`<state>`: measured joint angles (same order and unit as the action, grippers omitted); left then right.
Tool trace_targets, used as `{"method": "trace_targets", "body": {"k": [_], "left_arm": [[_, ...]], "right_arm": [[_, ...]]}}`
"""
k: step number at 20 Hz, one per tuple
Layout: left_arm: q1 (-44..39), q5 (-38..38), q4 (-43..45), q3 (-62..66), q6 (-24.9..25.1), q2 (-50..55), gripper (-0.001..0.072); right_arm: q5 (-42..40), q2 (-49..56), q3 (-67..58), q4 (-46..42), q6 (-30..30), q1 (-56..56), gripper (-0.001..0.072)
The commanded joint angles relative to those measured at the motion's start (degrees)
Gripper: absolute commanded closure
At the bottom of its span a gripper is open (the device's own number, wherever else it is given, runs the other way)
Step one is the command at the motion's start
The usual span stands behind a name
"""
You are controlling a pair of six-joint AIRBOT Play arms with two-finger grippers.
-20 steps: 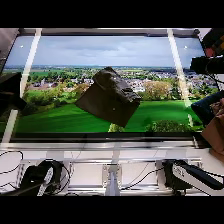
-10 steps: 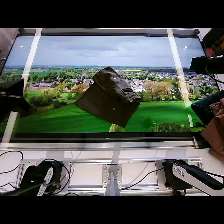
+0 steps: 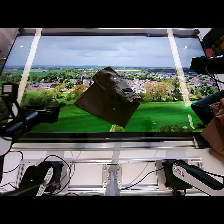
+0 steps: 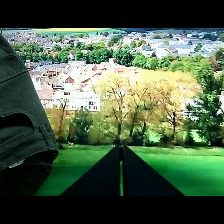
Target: Fold the clothes and pants, and hang the long-sleeved shirts on hangers.
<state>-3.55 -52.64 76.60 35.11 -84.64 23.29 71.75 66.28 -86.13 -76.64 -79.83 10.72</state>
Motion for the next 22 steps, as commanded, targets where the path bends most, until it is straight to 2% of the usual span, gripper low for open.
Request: {"method": "trace_targets", "body": {"k": [1, 4, 6, 7, 8, 9, 14, 15, 17, 20, 22], "left_arm": [[0.02, 1.18, -2.49, -2.34, -2.38, 6.99, 0.0009], [0.02, 3.78, -12.15, -2.29, -1.86, 17.81, 0.0008], [0.0, 6.73, -18.99, -2.29, 1.33, 24.68, 0.001], [0.0, 8.66, -22.03, -2.29, 3.02, 27.78, 0.002], [0.0, 10.21, -24.55, -2.29, 4.46, 30.32, 0.0073], [0.0, 11.96, -26.67, -2.29, 5.42, 32.81, 0.0089], [-0.02, 17.73, -29.79, -1.38, 6.27, 42.38, 0.0089], [-0.02, 17.7, -29.75, -0.44, 7.8, 44.11, 0.0088], [-0.02, 17.75, -30.05, 1.4, 8.02, 46.99, 0.0088], [-0.07, 17.77, -32.35, 4.02, 8.35, 51.98, 0.0088], [-0.04, 17.99, -34.62, 5.92, 10.29, 54.77, 0.0088]], "right_arm": [[0.13, 0.02, 0.0, 1.75, -0.26, -0.04, 0.0668], [0.2, 0.02, 0.0, 6.51, -0.26, -0.04, 0.0668], [-0.79, 0.02, 0.0, 8.17, -0.26, -0.04, 0.0667], [-1.11, 0.02, 0.0, 8.68, -0.26, -0.04, 0.0668], [-0.94, 0.02, 0.0, 8.72, -0.26, -0.04, 0.0667], [-0.39, 0.02, 0.0, 8.7, -0.24, -0.04, 0.0668], [4.42, 0.02, 0.02, 8.68, 0.07, -0.04, 0.0649], [5.51, 0.02, 0.0, 8.72, 0.55, -0.04, 0.0625], [6.73, 0.02, 0.02, 8.96, 1.36, -0.04, 0.0462], [6.97, 0.02, 0.02, 9.73, 1.33, -0.04, 0.0447], [9.79, 0.02, 0.02, 13.22, 1.36, -0.04, 0.045]]}}
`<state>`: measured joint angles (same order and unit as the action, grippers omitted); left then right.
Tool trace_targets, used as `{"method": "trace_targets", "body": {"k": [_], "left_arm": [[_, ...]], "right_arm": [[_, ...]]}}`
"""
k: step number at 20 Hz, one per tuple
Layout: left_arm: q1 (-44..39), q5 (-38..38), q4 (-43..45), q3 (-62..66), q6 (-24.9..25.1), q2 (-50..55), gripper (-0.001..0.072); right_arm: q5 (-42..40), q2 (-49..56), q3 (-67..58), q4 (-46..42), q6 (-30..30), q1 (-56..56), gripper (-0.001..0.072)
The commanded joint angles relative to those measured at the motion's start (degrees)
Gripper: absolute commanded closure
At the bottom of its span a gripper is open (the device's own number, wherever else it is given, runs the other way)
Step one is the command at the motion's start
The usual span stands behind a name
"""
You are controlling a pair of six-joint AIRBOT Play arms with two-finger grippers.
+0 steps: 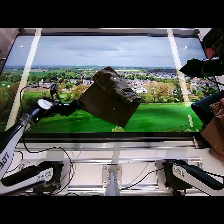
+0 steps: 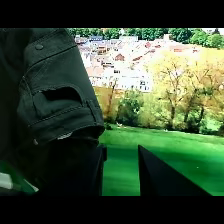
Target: Fold the clothes and pants, and hang the long-sleeved shirts on hangers.
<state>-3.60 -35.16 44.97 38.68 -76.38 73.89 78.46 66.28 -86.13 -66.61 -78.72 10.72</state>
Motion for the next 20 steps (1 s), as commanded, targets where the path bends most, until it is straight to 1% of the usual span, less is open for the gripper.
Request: {"method": "trace_targets", "body": {"k": [1, 3, 6, 8, 9, 10, 11, 12, 13, 14, 15, 16, 17, 18, 19, 20], "left_arm": [[0.0, 0.55, -4.04, 3.45, 3.52, 5.2, 0.0089], [-0.02, 1.25, -5.22, 5.4, 4.46, 6.71, 0.0088], [-0.48, 4.63, -5.86, 6.16, 4.46, 7.96, 0.0089], [-0.79, 6.67, -6.29, 6.16, 4.46, 8.63, 0.009], [-0.83, 7.78, -6.34, 6.16, 4.44, 8.79, 0.0138], [-0.85, 8.26, -6.54, 6.16, 4.46, 8.83, 0.0305], [-0.85, 8.7, -6.56, 6.16, 4.44, 8.83, 0.0509], [-0.85, 8.83, -6.56, 6.16, 4.46, 8.83, 0.0653], [-0.85, 8.81, -6.56, 6.16, 4.44, 8.83, 0.0692], [-0.85, 8.79, -6.54, 6.16, 4.44, 8.81, 0.0692], [-0.85, 8.46, -6.54, 6.19, 4.44, 8.81, 0.0693], [-0.85, 7.91, -6.54, 6.19, 4.44, 8.81, 0.0693], [-0.85, 6.84, -6.47, 6.19, 4.46, 8.79, 0.0693], [-0.83, 5.7, -6.45, 6.19, 4.59, 8.76, 0.0694], [-0.85, 4.61, -6.43, 6.19, 4.92, 8.76, 0.0694], [-0.85, 3.58, -6.43, 6.19, 4.92, 8.76, 0.0694]], "right_arm": [[5.42, 0.0, 0.02, 5.25, 0.28, -0.04, 0.045], [9.49, -0.31, 0.15, 6.84, 1.01, -0.07, 0.045], [8.09, -4.2, 4.46, 7.96, 1.7, -0.04, 0.0451], [6.95, -8.52, 10.67, 9.97, 2.1, -0.07, 0.0451], [6.14, -11.39, 15.02, 10.36, 2.58, -0.07, 0.0451], [5.2, -14.43, 19.76, 10.6, 2.8, -0.04, 0.0451], [4.35, -17.7, 25.33, 10.71, 2.8, -0.04, 0.0452], [4.24, -20.61, 30.62, 11.34, 2.75, -0.07, 0.0459], [4.59, -23.32, 36.2, 12.63, 2.62, -0.07, 0.0537], [4.63, -25.42, 41.03, 14.56, 2.23, -0.07, 0.064], [4.42, -26.99, 45.72, 17.18, 1.44, -0.07, 0.0667], [3.87, -27.71, 49.55, 20.22, 0.55, -0.07, 0.0654], [2.49, -27.82, 53.22, 23.61, -0.7, -0.07, 0.0561], [0.35, -27.8, 56.3, 25.81, -1.68, -0.07, 0.0415], [-2.45, -27.8, 59.17, 26.91, -1.77, -0.04, 0.0368], [-5.29, -27.8, 61.53, 27.02, -2.23, -0.04, 0.0367]]}}
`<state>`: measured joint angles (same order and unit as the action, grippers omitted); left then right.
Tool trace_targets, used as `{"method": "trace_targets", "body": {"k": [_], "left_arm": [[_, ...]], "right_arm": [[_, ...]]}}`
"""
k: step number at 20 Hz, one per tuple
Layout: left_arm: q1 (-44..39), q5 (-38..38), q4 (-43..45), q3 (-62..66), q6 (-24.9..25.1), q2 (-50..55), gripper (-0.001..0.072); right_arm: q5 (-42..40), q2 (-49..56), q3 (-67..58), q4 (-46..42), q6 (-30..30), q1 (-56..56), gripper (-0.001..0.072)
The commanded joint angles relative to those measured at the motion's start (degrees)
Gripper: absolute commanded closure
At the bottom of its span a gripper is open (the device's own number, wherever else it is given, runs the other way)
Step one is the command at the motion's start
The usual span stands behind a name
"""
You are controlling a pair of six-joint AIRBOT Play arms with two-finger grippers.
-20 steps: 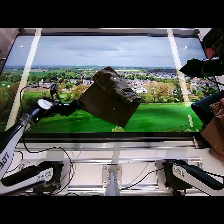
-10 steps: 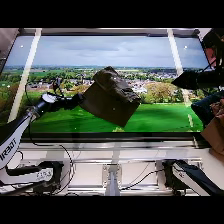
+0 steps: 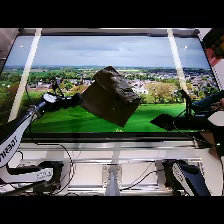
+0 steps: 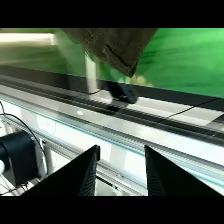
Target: Fold the clothes and pants, and hang the long-sleeved shirts on hangers.
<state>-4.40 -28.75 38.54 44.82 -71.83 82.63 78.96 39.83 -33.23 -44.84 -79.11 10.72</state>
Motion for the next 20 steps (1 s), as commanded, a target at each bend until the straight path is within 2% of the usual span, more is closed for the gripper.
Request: {"method": "trace_targets", "body": {"k": [1, 2, 4, 5, 6, 9, 11, 14, 16, 18, 19, 20], "left_arm": [[-0.04, -3.61, 0.0, 0.04, 0.37, 0.0, 0.0694], [-0.07, -3.72, -0.02, 0.04, 0.37, 0.0, 0.0694], [-0.26, -3.65, -0.04, 0.04, 0.37, 0.0, 0.0694], [-0.52, -3.67, -0.02, 0.04, 0.39, -0.17, 0.0694], [-0.9, -3.65, -0.09, 0.04, 1.11, -0.61, 0.0694], [-3.32, -3.56, -0.04, 0.04, 4.44, -3.23, 0.0695], [-5.05, -3.32, 0.0, 0.04, 5.44, -5.05, 0.0695], [-8.44, -3.32, -0.07, 0.04, 4.98, -6.19, 0.0695], [-10.49, -2.73, -0.09, 0.0, 2.62, -6.14, 0.0695], [-11.39, -2.82, -0.09, 0.0, 0.46, -6.19, 0.0695], [-11.65, -2.91, -0.09, 0.0, -0.24, -6.19, 0.0695], [-11.76, -3.52, -0.28, 0.0, -0.81, -6.19, 0.0695]], "right_arm": [[-8.76, -1.25, 10.91, 5.29, -4.39, -0.04, 0.0363], [-11.1, -0.81, 12.83, 5.97, -6.69, -0.07, 0.0359], [-14.19, 1.33, 15.52, 8.76, -7.17, -0.07, 0.035], [-15.23, 3.08, 15.98, 9.99, -6.6, -0.07, 0.0306], [-16.31, 5.14, 15.96, 10.56, -5.18, -0.11, 0.0292], [-20.79, 12.2, 15.93, 10.71, -1.97, -0.17, 0.0292], [-21.88, 17.55, 15.85, 11.87, 1.68, -0.17, 0.0293], [-22.32, 24.9, 15.85, 18.05, 9.38, -0.79, 0.0293], [-24.11, 27.78, 15.85, 23.34, 15.78, -2.47, 0.0293], [-26.1, 28.55, 15.85, 27.32, 18.58, -4.55, 0.029], [-27.65, 28.57, 15.85, 28.37, 18.62, -5.75, 0.0262], [-29.22, 28.57, 15.54, 28.5, 18.67, -7.15, 0.0171]]}}
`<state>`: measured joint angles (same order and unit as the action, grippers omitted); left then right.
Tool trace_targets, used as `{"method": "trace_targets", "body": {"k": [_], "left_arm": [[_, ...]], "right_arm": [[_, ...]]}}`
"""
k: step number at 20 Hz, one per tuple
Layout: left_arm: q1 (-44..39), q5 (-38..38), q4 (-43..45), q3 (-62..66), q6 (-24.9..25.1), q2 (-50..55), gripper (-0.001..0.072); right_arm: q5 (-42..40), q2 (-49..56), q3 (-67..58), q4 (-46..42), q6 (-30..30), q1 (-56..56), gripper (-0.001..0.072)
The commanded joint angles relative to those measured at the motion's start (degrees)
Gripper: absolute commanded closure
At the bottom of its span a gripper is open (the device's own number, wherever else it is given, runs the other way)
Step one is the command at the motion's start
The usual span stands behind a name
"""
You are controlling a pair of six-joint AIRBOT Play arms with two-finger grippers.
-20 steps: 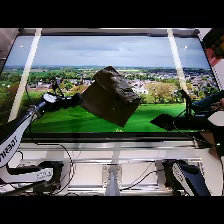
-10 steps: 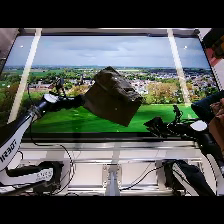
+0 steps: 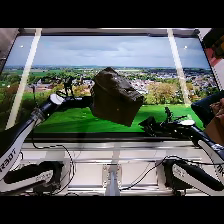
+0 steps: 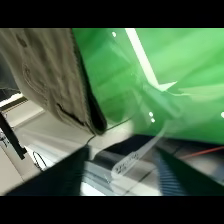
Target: Fold the clothes and pants, and hang the long-sleeved shirts on hangers.
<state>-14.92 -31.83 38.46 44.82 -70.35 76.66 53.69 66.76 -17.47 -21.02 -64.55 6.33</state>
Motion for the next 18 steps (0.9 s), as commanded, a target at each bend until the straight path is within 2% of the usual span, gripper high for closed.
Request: {"method": "trace_targets", "body": {"k": [1, 2, 4, 5, 7, 9, 11, 12, 13, 15, 18], "left_arm": [[-1.38, -1.03, -0.17, 0.0, -2.75, -0.22, 0.0695], [-1.4, -1.46, -0.17, 0.0, -2.75, -0.22, 0.0695], [-1.4, -2.29, -0.2, 0.0, -2.75, -0.24, 0.0695], [-1.4, -2.67, -0.2, 0.0, -2.78, -0.31, 0.0694], [-1.4, -3.02, -0.2, 0.0, -2.75, -0.79, 0.0695], [-1.4, -3.02, -0.2, 0.0, -2.75, -1.68, 0.0695], [-1.4, -2.99, -0.17, 0.0, -2.75, -2.69, 0.0694], [-1.4, -2.99, -0.17, 0.0, -2.75, -3.13, 0.0694], [-1.4, -2.99, -0.17, 0.0, -2.75, -3.5, 0.0694], [-1.4, -3.02, -0.2, 0.0, -2.75, -4.24, 0.0694], [-1.4, -3.02, -0.2, 0.02, -2.75, -5.84, 0.0694]], "right_arm": [[-4.96, 1.64, -0.98, 4.11, 4.31, -4.11, 0.0075], [-5.46, 1.64, -2.16, 3.48, 4.28, -5.64, 0.0052], [-6.86, 1.66, -5.27, 1.86, 4.15, -8.33, 0.0058], [-8.28, 1.73, -6.8, 0.94, 3.45, -9.31, 0.0114], [-9.22, 3.21, -9.05, -1.92, -0.46, -9.68, 0.012], [-6.86, 6.1, -10.45, -5.22, -2.47, -9.57, 0.0122], [-1.18, 9.6, -11.1, -5.16, -2.03, -9.6, 0.0129], [0.24, 10.84, -11.15, -4.9, -0.83, -9.6, 0.0169], [0.7, 11.52, -11.17, -4.44, 0.63, -9.6, 0.0254], [0.83, 11.58, -11.17, -1.64, 4.5, -9.6, 0.028], [3.56, 11.58, -11.17, 5.14, 12.7, -9.6, 0.028]]}}
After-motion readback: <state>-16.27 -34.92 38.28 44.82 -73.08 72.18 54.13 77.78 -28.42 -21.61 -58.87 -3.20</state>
